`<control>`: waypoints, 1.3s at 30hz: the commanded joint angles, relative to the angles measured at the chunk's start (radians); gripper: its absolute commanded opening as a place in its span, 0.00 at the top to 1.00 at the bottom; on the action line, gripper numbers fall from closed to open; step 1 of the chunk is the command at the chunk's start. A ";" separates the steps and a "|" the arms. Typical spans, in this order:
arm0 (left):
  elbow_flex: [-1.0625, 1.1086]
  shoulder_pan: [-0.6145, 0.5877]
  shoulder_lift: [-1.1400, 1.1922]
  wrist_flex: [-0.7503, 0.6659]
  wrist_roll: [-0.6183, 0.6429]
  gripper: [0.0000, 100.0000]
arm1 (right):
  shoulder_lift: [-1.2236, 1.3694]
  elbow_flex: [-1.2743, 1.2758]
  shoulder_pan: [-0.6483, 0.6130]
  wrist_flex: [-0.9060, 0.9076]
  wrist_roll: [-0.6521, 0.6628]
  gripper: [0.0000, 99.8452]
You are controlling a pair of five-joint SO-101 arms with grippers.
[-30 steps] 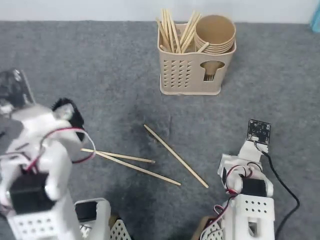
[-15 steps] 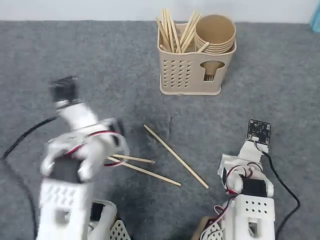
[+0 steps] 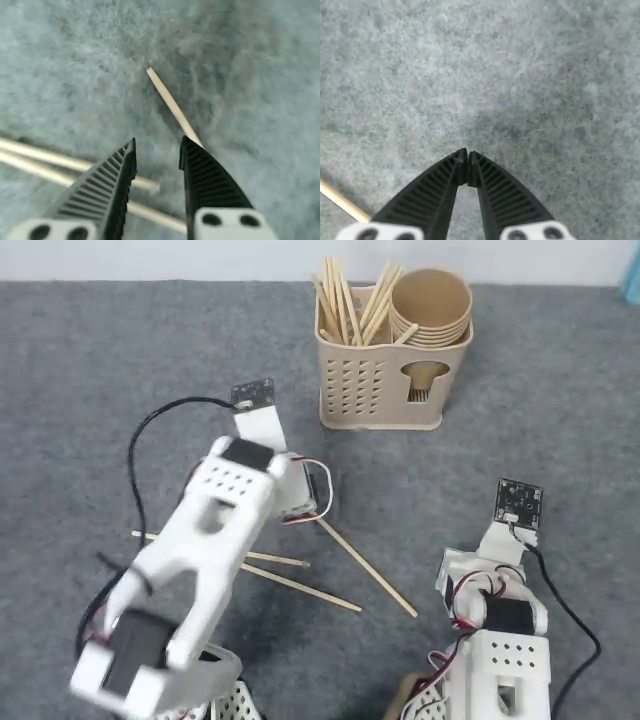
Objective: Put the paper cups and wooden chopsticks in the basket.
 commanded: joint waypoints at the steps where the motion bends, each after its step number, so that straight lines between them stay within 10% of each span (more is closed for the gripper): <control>1: -0.045 0.002 0.146 -0.155 0.072 0.87 | -0.013 -0.006 0.008 -0.019 -0.006 0.99; 16: -0.045 -0.003 0.265 -0.328 0.164 0.99 | -0.013 -0.008 0.008 -0.019 -0.006 0.99; 39: 0.240 -0.311 -0.695 -0.285 -0.150 0.99 | -0.013 -0.008 0.010 -0.018 -0.005 0.99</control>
